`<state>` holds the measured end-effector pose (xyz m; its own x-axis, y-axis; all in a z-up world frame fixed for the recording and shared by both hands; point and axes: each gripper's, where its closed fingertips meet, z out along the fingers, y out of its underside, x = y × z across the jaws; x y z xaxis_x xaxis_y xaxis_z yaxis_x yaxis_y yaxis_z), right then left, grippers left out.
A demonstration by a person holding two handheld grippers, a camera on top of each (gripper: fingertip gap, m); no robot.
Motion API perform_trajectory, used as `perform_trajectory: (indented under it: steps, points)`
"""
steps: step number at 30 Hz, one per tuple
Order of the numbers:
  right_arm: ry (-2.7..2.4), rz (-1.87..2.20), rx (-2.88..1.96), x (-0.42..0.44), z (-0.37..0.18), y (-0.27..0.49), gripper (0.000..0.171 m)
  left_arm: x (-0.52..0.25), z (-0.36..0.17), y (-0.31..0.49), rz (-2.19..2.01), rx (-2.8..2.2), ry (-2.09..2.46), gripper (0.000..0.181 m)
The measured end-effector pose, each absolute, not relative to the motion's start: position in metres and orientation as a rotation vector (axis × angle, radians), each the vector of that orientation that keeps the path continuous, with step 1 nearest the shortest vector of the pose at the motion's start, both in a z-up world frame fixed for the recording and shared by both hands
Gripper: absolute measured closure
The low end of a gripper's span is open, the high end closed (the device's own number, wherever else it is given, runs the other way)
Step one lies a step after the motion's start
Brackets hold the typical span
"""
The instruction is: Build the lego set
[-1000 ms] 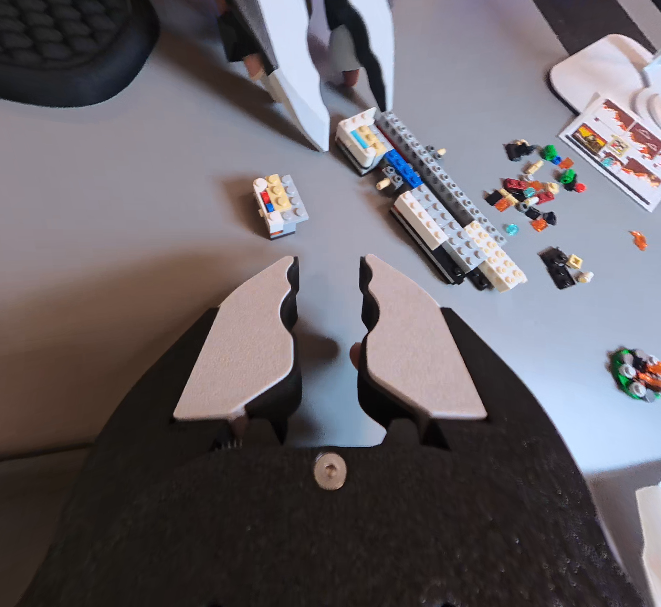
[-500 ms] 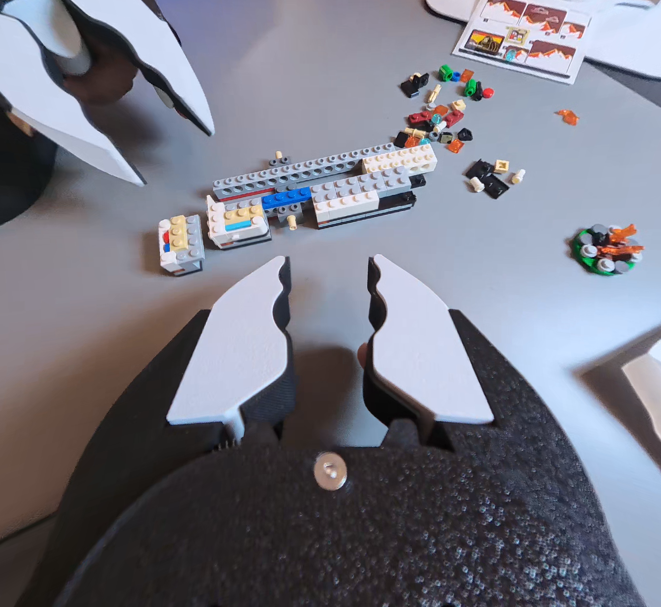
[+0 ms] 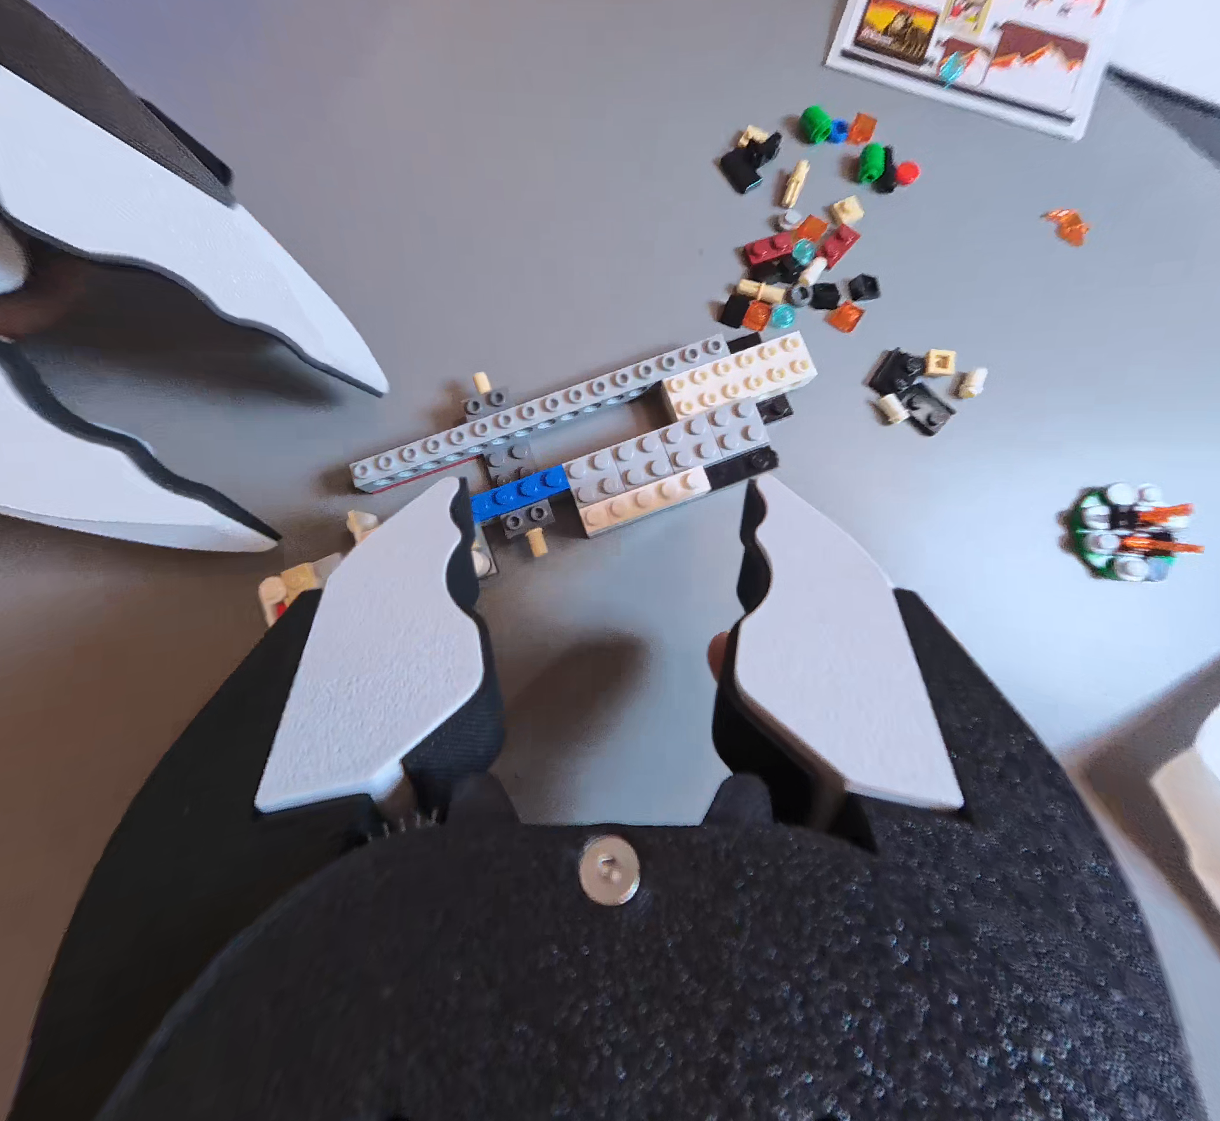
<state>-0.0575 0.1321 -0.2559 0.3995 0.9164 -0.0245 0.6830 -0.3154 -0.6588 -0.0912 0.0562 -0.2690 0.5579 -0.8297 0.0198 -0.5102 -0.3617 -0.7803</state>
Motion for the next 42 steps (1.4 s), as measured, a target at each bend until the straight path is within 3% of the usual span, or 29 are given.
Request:
perform_trajectory:
  steps: [2,11,19,28,33,38,42]
  points:
    - [-1.355,0.641,-2.147,-0.053,-0.258,0.131,0.100,-0.086,-0.275,0.054,-0.567,-2.059,1.091,0.126]
    - [-1.424,0.646,-2.275,-0.034,-0.272,0.139,0.096,-0.041,-0.271,0.037,-0.569,-1.962,1.285,0.125]
    - [-1.717,0.317,-2.188,-0.033,-0.277,0.113,0.092,-0.060,-0.261,0.042,-0.570,-1.926,1.191,0.129]
    - [-1.873,-0.015,-2.044,0.028,-0.270,0.117,0.097,-0.057,-0.272,0.037,-0.537,-1.920,1.261,0.128]
    - [-1.773,0.255,-2.072,0.042,-0.263,0.115,0.100,-0.058,-0.269,0.039,-0.525,-1.905,1.245,0.130]
    - [-1.780,0.263,-1.909,0.049,-0.273,0.129,0.099,-0.058,-0.268,0.040,-0.558,-1.909,1.217,0.131]
    - [-1.759,0.422,-1.895,0.041,-0.276,0.129,0.114,-0.054,-0.271,0.036,-0.582,-1.908,1.247,0.133]
